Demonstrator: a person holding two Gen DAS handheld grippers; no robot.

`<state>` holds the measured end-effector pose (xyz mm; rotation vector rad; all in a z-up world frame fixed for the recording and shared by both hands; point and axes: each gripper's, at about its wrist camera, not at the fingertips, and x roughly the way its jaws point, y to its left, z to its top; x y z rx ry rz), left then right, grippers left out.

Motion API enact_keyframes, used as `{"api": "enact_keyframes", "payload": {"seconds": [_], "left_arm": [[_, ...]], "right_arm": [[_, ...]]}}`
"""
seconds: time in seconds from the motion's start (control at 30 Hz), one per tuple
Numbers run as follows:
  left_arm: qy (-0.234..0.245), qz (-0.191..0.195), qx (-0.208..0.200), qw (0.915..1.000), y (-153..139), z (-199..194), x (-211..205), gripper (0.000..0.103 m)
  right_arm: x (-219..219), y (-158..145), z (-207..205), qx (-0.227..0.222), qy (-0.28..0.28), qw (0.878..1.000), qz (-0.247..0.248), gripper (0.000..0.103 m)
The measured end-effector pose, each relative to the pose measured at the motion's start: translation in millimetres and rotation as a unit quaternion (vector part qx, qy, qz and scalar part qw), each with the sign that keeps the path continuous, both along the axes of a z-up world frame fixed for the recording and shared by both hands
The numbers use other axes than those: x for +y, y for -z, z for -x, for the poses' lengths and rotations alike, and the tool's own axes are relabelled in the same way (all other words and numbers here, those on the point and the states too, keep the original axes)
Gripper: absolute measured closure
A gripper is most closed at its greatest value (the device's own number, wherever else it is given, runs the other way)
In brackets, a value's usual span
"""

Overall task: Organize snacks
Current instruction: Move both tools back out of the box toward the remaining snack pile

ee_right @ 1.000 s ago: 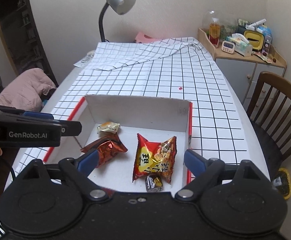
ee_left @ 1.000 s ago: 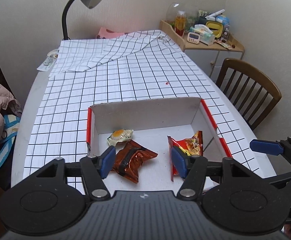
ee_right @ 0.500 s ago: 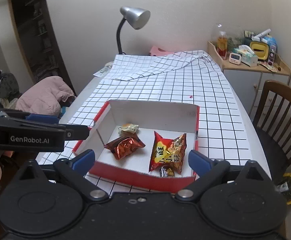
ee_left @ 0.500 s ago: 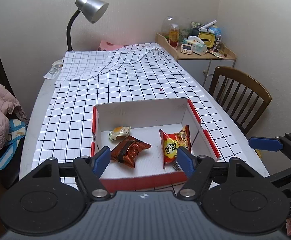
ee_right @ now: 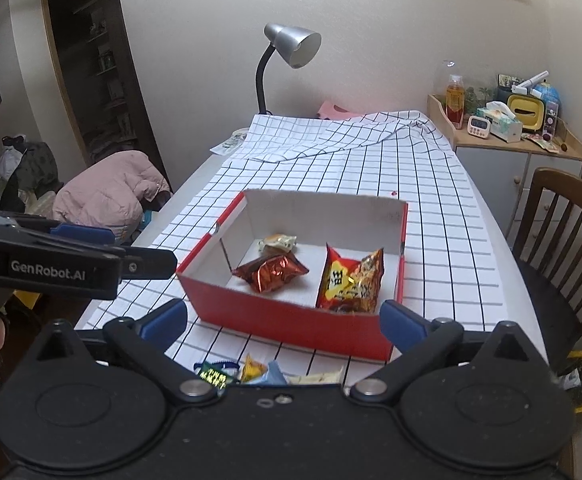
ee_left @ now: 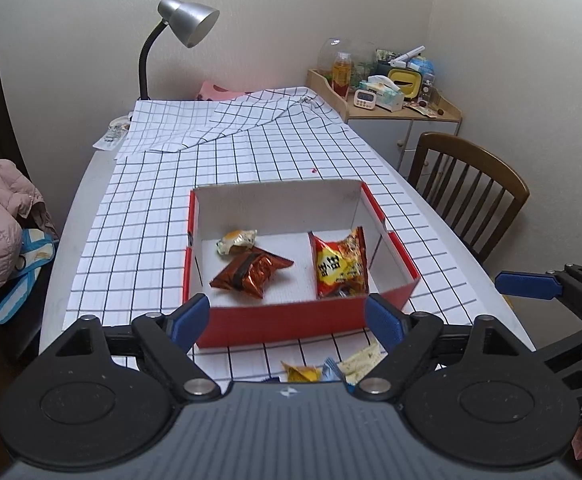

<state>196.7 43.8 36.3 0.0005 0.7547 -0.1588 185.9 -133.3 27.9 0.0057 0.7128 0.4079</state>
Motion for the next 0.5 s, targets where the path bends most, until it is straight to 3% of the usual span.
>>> {"api": "enact_keyframes", "payload": {"seconds": [0.17,0.5], "left_arm": [[0.006,0.002,0.005,1.0,18.8,15.6,-0.2,0.01],[-0.01,-0.023,0.05,0.9984,72.4,27.4,6.9,0.009]], "right_arm": [[-0.7,17.5,11.1,0.01,0.003,1.0,0.009,0.001],[-1.3,70.2,23.8,0.066,0.03,0.997,0.022,0.001]]}}
